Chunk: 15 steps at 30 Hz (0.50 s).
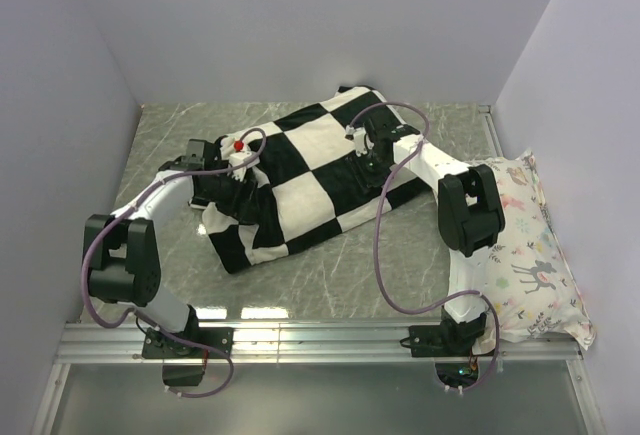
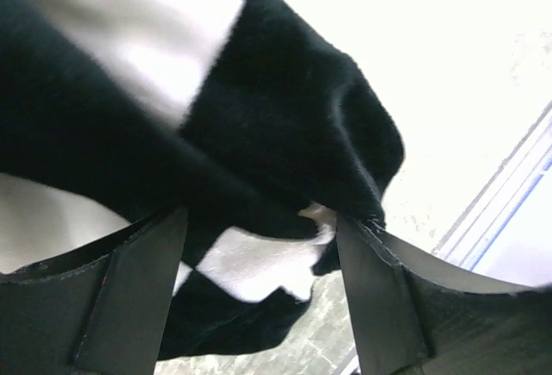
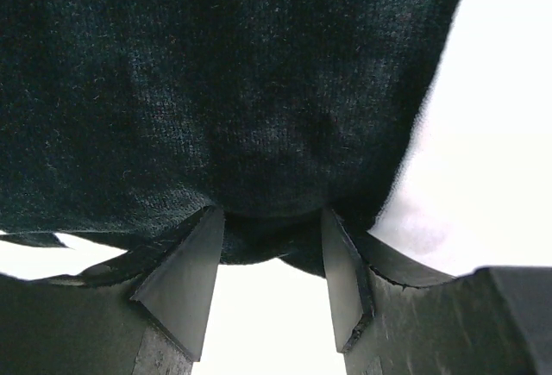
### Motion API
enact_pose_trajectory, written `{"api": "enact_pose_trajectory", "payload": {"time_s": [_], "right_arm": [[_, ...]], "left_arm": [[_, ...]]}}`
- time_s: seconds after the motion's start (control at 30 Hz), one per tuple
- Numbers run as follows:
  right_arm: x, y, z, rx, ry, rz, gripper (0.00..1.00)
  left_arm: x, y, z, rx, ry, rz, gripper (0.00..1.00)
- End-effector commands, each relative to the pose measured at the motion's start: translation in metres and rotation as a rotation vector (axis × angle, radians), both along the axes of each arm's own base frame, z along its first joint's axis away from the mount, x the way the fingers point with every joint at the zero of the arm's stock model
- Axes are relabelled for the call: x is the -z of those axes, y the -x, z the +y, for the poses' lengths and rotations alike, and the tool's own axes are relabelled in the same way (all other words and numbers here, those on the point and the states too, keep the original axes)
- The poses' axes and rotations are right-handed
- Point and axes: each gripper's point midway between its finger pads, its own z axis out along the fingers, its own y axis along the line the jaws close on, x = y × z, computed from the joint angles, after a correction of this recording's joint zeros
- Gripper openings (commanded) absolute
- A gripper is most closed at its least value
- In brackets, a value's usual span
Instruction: Put the pillow into the pillowcase
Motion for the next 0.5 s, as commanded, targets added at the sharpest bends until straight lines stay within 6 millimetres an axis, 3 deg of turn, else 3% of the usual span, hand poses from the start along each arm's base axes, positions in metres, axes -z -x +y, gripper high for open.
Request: {"api": "enact_pose_trajectory", "payload": {"time_s": [0.0, 0.03, 0.13, 0.17, 0.27, 0.37, 0.47], "right_arm": [[0.009, 0.001, 0.004, -0.017, 0.014, 0.004, 0.56], [0.009, 0.001, 0.004, -0.016, 0.013, 0.007, 0.56], [0.011, 0.002, 0.003, -0.016, 0.015, 0.012, 0.55], [0.012, 0.003, 0.003, -0.015, 0.017, 0.015, 0.54], [0.014, 0.006, 0.002, -0.017, 0.019, 0.022, 0.52], [0.016, 0.013, 0.005, -0.032, 0.011, 0.039, 0.47], [0.021, 0.023, 0.014, -0.056, 0.011, 0.059, 0.44]], "left_arm": [[-0.025, -0.004, -0.015, 0.031, 0.085, -0.042, 0.74], [-0.023, -0.007, -0.016, 0.022, 0.082, -0.039, 0.73], [-0.012, -0.012, -0.017, 0.007, 0.069, 0.004, 0.54], [-0.009, -0.013, -0.018, 0.018, 0.068, 0.017, 0.34], [-0.015, 0.000, -0.011, 0.060, 0.033, 0.028, 0.01], [-0.032, 0.024, -0.004, 0.137, 0.009, 0.007, 0.00], [-0.060, 0.045, -0.022, 0.227, 0.102, 0.021, 0.01]]}}
